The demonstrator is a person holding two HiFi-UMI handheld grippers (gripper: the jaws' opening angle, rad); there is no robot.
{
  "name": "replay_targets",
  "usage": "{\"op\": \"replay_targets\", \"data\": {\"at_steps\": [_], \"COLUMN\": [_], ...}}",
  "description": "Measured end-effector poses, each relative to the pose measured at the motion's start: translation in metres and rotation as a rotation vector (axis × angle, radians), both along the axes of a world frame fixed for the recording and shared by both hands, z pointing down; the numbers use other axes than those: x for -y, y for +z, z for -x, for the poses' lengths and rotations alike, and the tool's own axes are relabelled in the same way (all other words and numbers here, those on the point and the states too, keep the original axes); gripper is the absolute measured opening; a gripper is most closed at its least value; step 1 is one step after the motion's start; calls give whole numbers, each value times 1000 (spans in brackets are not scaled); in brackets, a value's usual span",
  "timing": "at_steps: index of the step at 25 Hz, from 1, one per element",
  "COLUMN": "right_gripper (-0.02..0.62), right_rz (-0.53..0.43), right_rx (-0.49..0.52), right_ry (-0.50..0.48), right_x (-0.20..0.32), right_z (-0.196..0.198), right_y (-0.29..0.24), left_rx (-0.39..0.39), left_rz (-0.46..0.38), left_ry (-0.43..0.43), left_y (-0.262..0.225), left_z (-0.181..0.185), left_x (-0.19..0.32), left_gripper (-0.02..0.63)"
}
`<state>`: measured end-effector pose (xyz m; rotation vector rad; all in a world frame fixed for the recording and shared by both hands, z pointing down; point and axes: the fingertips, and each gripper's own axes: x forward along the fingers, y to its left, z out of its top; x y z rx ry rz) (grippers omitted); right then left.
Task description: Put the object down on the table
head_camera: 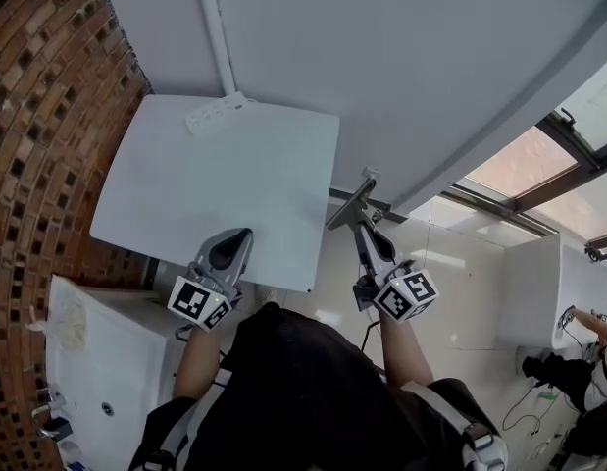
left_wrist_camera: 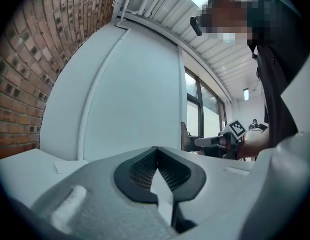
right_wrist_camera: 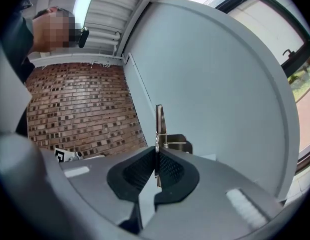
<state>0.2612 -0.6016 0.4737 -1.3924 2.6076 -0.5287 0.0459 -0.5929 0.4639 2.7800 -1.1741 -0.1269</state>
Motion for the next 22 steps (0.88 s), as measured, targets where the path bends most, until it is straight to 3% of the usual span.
{"op": "replay_targets", "data": {"at_steps": [5, 9, 12, 17, 22], "right_gripper": [8, 8, 8, 8, 8], "right_rz": [-10, 47, 161, 467, 630], "right_rx": [-19, -1, 36, 126, 179], "right_ry": [48, 85, 96, 127, 117], "right_x": [37, 59, 81, 98, 101], "right_z": [1, 0, 5, 23, 53], "right_y": [-9, 4, 39, 115, 171], "left_rx": [-22, -26, -19, 3, 17], "left_rz": [-5, 42, 106, 220, 289], "left_ry": [29, 92, 129, 163, 158], "left_y": [-1, 15, 39, 85, 114], "left_z": [4, -8, -18, -21, -4], "left_x": [53, 79, 91, 91, 92], "left_gripper": [-2, -2, -2, -2, -2]}}
